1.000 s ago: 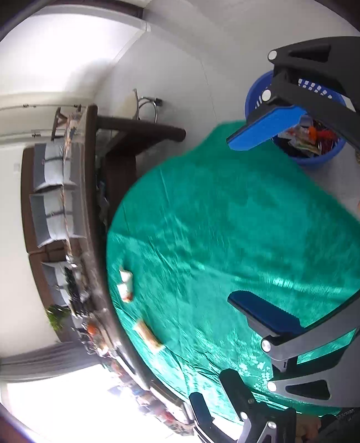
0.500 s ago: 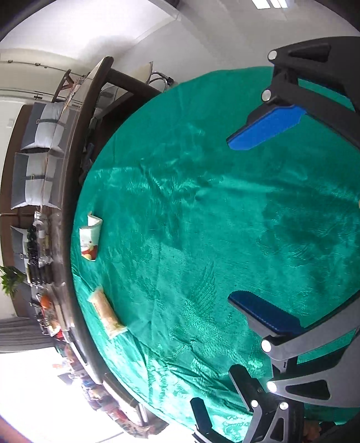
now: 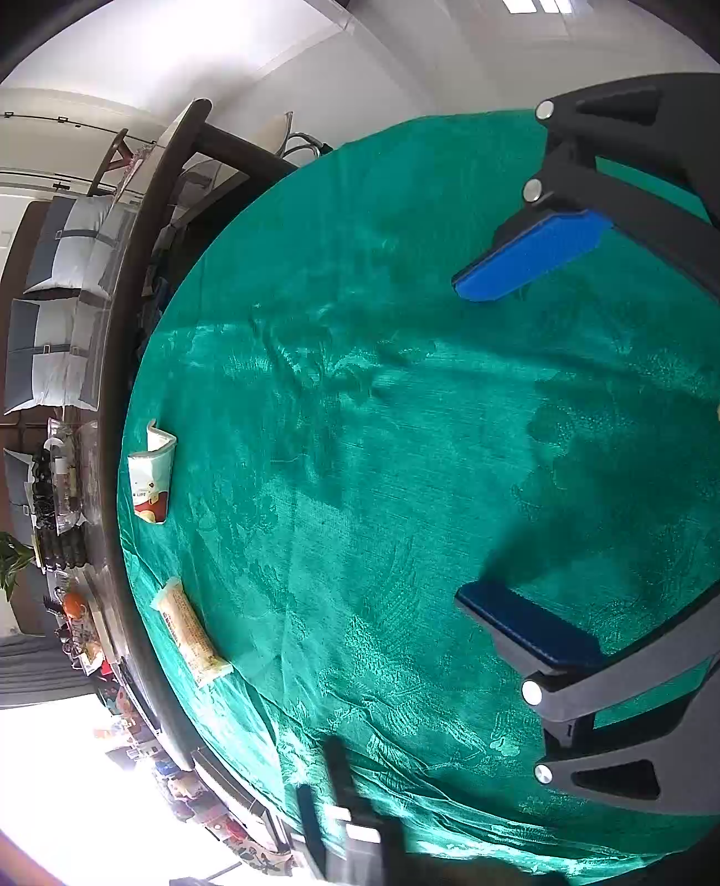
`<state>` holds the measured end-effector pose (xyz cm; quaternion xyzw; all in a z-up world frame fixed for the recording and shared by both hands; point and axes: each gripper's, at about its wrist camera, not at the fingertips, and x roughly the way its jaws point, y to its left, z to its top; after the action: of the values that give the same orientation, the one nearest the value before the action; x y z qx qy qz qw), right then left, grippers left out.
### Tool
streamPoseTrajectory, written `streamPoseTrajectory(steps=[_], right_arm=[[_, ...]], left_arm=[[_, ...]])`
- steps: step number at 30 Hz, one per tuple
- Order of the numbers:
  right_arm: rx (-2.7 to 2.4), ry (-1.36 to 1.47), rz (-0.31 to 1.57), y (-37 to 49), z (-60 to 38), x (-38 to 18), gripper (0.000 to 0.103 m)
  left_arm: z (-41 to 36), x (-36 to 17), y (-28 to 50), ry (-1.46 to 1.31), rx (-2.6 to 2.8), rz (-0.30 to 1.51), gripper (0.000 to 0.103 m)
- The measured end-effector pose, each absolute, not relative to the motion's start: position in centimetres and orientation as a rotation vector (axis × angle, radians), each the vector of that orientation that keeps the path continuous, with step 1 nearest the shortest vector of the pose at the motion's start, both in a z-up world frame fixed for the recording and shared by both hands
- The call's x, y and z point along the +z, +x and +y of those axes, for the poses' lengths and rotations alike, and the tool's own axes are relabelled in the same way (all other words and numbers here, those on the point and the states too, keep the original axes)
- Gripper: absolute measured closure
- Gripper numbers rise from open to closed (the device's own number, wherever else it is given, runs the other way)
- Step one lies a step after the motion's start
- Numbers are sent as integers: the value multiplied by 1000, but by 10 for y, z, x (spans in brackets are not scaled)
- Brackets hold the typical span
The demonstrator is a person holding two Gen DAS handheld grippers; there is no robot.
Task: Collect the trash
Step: 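Return both tools above the table toward the remaining wrappers, then grasp the cream bread wrapper with left tool while right tool grasps red-and-white wrapper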
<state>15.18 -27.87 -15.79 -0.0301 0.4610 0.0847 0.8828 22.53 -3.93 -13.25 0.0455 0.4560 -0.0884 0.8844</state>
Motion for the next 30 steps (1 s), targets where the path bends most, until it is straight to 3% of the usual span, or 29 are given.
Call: streamPoseTrajectory(steps=[9,16,19,20,21,22,24,26,28,29,30], right_arm=[[237,-29,960,160,-285,-154,5],[329,-204,894,257,-285,-129,5],[403,-305,859,299,-262,-123,5],[420,-336,851,311,-255,-122,5],[431,-366,845,323,-246,-122,9],[442,-393,844,335,-238,-122,12],[459,-423,854,351,-227,-124,29],[476,-440,867,364,-219,-126,35],[491,-445,893,369,-215,-129,57],[498,-428,912,371,-215,-129,77],[498,-416,914,368,-215,-129,88]], left_arm=[[-34,-135,363,135,-224,1008,6],[-47,-147,383,185,-289,1015,22],[-49,-145,383,191,-317,992,43],[-50,-144,382,194,-320,987,59],[-51,-142,383,200,-317,982,78],[-51,-141,383,199,-318,983,81],[-47,-138,382,170,-320,984,84],[-41,-136,378,143,-315,983,84],[-33,-134,368,118,-308,985,84],[-30,-134,363,109,-305,989,84],[-25,-133,356,97,-301,995,84]])
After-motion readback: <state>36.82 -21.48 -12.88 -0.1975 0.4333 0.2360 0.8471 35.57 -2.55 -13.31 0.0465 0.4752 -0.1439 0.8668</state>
